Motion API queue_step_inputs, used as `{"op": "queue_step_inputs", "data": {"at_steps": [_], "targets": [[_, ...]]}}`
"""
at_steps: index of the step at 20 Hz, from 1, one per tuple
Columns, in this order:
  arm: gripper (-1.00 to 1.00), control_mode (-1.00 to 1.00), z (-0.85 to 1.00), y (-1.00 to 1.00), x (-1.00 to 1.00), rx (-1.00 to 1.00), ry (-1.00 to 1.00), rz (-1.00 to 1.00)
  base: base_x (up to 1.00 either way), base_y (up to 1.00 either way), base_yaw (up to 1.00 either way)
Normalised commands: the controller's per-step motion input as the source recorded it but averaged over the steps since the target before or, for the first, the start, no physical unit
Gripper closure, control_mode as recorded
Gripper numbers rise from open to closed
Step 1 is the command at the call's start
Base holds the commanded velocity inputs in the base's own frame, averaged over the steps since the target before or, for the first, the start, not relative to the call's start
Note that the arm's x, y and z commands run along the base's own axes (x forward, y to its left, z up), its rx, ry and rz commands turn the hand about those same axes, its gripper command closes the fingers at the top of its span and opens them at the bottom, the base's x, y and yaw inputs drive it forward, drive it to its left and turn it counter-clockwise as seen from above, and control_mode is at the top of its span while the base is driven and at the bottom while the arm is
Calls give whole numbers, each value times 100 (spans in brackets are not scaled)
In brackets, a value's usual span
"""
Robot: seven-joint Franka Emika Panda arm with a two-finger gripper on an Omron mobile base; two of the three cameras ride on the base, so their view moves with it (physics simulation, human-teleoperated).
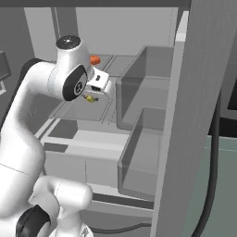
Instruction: Gather the lemon wedge and squash from the fridge and place them on a tray on the dining counter. Then gather the chicken drumstick and steak from the fridge and place them on the other tray.
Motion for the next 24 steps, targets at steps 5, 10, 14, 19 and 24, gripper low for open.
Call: {"op": "queue_step_inputs", "data": {"at_steps": [5,10,14,19,24], "targets": [[100,-100,-4,29,-98,0,15,-7,0,0,0],[100,-100,-14,29,-100,0,11,-6,0,0,0],[100,-100,-24,29,-100,0,9,-5,0,0,0],[100,-100,-25,23,-99,0,8,-3,0,0,0],[100,-100,-29,15,-60,-1,8,0,0,0,0]]}}
